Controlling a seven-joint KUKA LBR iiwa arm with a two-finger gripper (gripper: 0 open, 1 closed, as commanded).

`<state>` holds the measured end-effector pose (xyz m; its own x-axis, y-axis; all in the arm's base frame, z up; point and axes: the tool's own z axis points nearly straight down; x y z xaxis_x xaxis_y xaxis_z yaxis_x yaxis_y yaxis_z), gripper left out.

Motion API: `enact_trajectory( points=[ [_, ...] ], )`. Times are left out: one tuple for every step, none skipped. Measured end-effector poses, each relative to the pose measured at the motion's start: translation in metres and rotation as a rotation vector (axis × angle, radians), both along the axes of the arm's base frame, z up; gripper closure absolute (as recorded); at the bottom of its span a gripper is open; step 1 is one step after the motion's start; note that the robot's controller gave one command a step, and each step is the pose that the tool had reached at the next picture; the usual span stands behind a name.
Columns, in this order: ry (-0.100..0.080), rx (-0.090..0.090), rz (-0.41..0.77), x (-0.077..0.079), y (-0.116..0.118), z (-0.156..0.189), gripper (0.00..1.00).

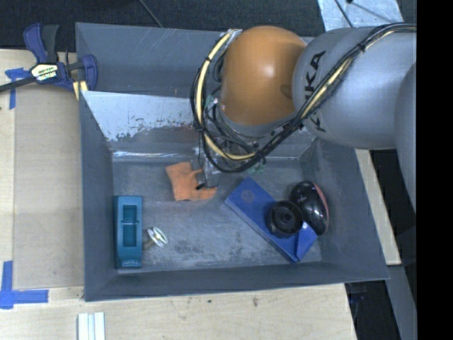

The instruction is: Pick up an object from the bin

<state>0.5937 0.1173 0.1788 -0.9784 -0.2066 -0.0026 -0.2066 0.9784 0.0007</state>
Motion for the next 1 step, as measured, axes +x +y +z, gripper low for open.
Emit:
enact_trajectory(
  points=[
    [0.007, -0.002, 0.006, -0.0024, 0.008, 0.0406, 1.0]
  ],
)
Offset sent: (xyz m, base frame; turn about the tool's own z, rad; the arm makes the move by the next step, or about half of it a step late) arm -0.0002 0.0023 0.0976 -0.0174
